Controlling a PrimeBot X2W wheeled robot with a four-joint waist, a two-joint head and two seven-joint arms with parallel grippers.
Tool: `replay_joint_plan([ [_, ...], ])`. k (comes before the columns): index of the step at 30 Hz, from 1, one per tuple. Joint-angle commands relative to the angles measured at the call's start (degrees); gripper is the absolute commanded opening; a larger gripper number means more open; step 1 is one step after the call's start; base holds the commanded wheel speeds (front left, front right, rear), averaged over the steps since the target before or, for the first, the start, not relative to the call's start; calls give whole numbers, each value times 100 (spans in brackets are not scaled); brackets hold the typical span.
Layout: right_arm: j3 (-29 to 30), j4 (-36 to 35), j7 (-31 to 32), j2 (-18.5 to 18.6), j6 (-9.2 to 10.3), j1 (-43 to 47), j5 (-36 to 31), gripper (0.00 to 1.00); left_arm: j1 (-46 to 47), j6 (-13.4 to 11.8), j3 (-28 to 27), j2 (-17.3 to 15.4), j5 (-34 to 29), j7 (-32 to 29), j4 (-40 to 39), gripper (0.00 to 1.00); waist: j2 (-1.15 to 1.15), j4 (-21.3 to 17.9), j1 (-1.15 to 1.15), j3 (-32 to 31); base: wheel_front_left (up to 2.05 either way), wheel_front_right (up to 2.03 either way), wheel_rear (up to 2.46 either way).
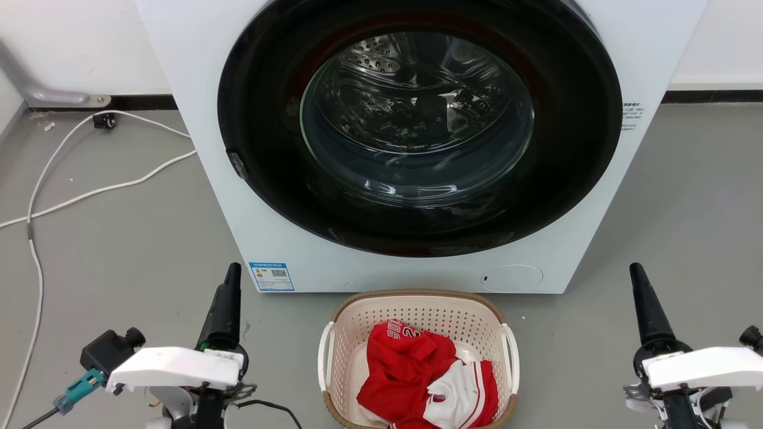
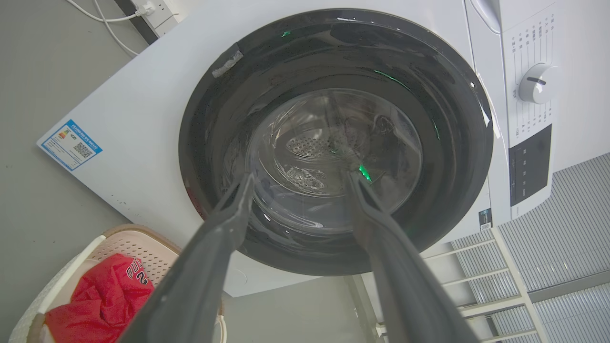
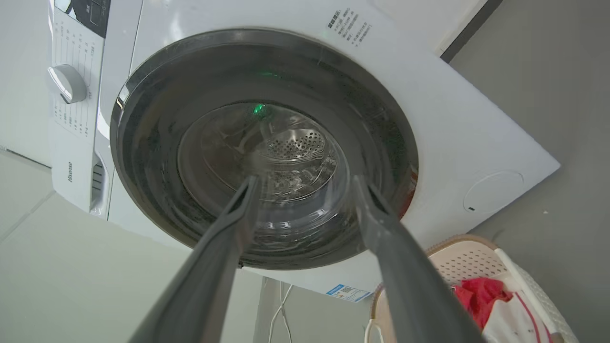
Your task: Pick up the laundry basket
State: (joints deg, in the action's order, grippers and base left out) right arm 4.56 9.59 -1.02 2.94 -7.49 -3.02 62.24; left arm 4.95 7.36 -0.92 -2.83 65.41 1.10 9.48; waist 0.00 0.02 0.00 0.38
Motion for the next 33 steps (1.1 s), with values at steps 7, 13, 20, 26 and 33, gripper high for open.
replay_joint_plan([
  [7,-65,-211,-188,5,0,21,-1093,100,157,10,102,-13,-905,182,-103,100,0,1,0,3,0,0,0],
  [13,-72,-248,-284,4,0,56,-1812,100,172,11,169,-11,-1511,301,-116,100,0,5,0,3,0,0,0],
  [20,-96,-353,-343,3,0,100,-2512,100,189,-37,236,-12,-2233,435,-82,100,0,0,0,6,0,0,0],
  [26,-127,-438,-376,2,0,136,-3018,100,238,-83,299,-22,-2747,537,-22,100,0,-2,0,17,0,0,0],
  [33,-133,-531,-418,0,0,131,-3602,100,305,-110,326,-61,-3239,651,22,100,0,-13,0,30,0,0,0],
])
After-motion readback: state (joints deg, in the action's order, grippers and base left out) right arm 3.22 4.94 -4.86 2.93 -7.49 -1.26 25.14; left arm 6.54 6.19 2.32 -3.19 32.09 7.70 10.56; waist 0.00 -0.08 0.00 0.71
